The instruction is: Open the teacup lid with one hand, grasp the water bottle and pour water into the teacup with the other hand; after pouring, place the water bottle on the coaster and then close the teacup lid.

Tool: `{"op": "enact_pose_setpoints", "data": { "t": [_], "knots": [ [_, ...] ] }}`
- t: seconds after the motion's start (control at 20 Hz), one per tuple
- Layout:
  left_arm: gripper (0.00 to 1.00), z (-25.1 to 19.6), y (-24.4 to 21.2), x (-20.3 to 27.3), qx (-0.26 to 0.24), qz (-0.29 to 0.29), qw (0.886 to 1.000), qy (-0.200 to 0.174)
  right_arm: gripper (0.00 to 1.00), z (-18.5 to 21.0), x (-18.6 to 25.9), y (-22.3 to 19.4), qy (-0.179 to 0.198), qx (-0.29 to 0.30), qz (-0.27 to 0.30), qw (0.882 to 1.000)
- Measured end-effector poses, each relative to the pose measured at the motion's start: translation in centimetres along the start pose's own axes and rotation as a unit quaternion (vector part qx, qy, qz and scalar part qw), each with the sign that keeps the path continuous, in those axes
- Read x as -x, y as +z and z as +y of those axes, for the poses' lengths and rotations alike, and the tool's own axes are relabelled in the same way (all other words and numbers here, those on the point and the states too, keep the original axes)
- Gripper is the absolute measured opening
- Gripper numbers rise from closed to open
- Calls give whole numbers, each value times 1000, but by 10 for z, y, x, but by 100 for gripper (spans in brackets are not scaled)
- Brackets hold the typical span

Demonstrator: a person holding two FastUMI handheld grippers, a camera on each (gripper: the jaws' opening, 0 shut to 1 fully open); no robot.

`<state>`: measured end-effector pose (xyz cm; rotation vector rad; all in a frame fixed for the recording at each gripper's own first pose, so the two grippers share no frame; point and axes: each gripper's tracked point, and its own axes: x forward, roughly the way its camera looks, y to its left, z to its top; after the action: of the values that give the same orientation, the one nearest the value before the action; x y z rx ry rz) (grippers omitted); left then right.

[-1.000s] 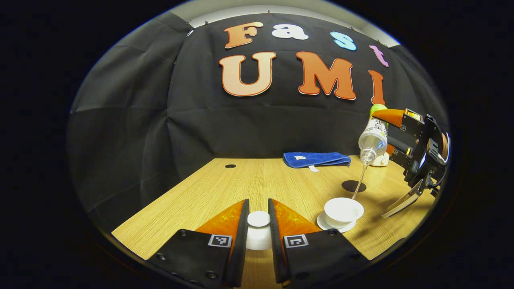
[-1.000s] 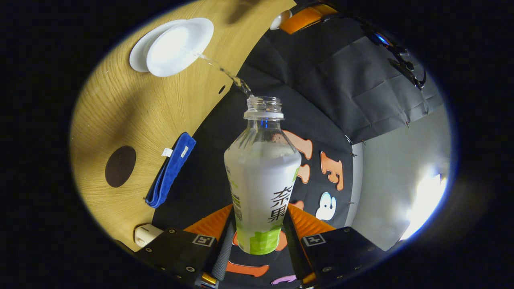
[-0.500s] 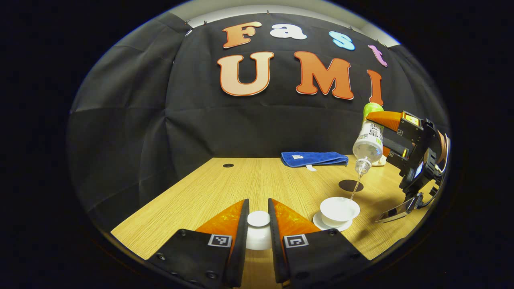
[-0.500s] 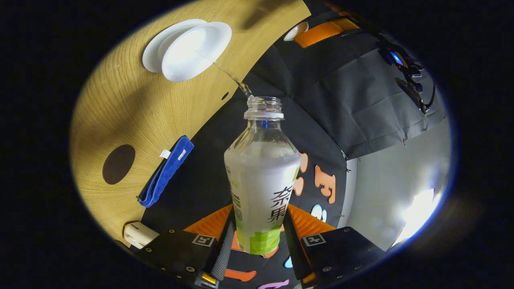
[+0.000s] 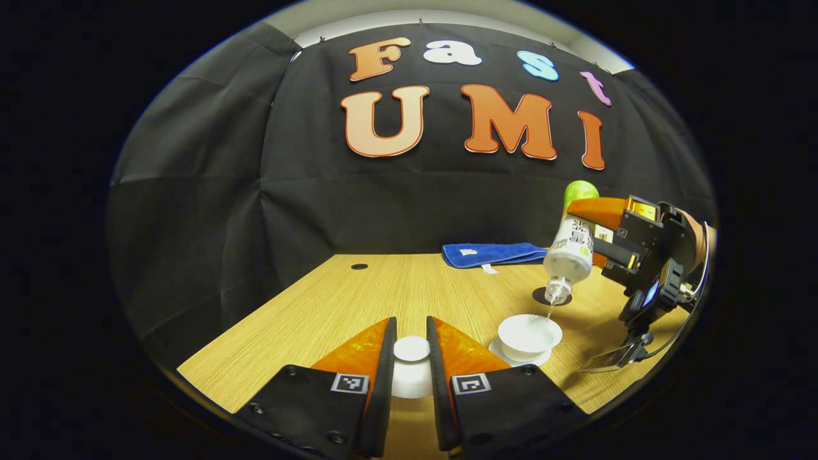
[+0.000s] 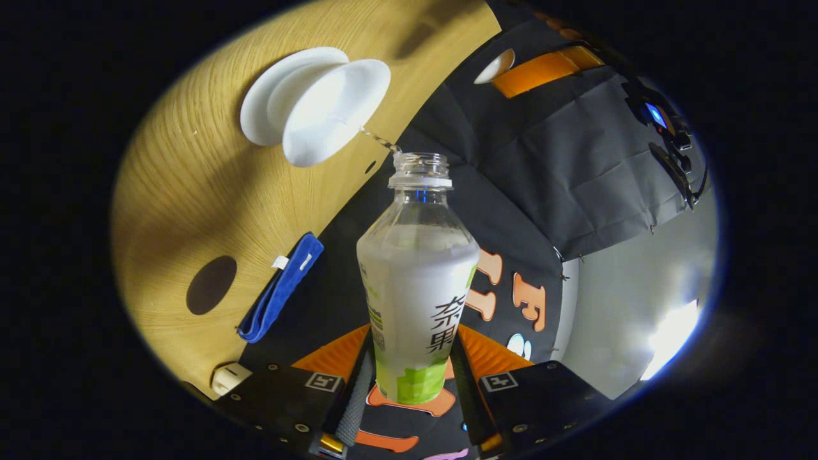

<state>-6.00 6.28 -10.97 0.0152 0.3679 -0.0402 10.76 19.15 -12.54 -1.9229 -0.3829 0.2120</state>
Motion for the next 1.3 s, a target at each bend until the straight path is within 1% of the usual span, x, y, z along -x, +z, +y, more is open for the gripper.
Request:
{"op": "enact_pose_setpoints", "data": {
  "t": [0.15,0.2,0.25,0.3,0.35,0.4,0.45,0.5,0.6,0.75,0.85,0.95,1.0,1.05,1.2,1.3],
  "knots": [
    [32,-2,0,1,2,2,1000,-3,64,14,7,12,21,-36,-1,999],
    [34,-3,0,1,2,2,1000,-4,65,20,7,14,28,-49,1,998],
    [31,-3,0,2,3,0,1000,-4,65,27,8,17,41,-68,1,997],
    [33,-4,1,2,4,-1,1000,-4,65,35,7,18,50,-91,7,995],
    [33,-4,2,2,5,-3,1000,-4,65,41,8,19,63,-121,12,991],
    [33,-4,3,1,5,-5,1000,-4,63,48,7,21,78,-158,19,984],
    [34,-4,3,1,5,-6,1000,-3,65,55,8,21,95,-200,27,975],
    [33,-5,3,0,4,-6,1000,-3,65,61,8,21,110,-246,34,962],
    [33,-7,3,0,4,-8,1000,-5,65,70,9,18,131,-332,54,933],
    [33,-11,6,-2,4,-13,1000,-11,65,71,8,15,149,-439,76,883],
    [33,-13,7,-3,1,-15,1000,-14,65,69,4,6,153,-498,90,849],
    [33,-16,9,-2,3,-19,1000,-17,65,72,-4,-10,150,-554,107,812],
    [33,-18,10,-3,7,-21,1000,-20,65,73,-7,-19,149,-583,118,790],
    [33,-20,11,-4,9,-23,999,-21,65,73,-11,-28,144,-613,129,766],
    [33,-22,13,-4,13,-28,999,-24,65,75,-12,-51,139,-697,153,687],
    [33,-24,13,-4,14,-28,999,-25,65,90,-13,-64,146,-735,173,640]
  ]
}}
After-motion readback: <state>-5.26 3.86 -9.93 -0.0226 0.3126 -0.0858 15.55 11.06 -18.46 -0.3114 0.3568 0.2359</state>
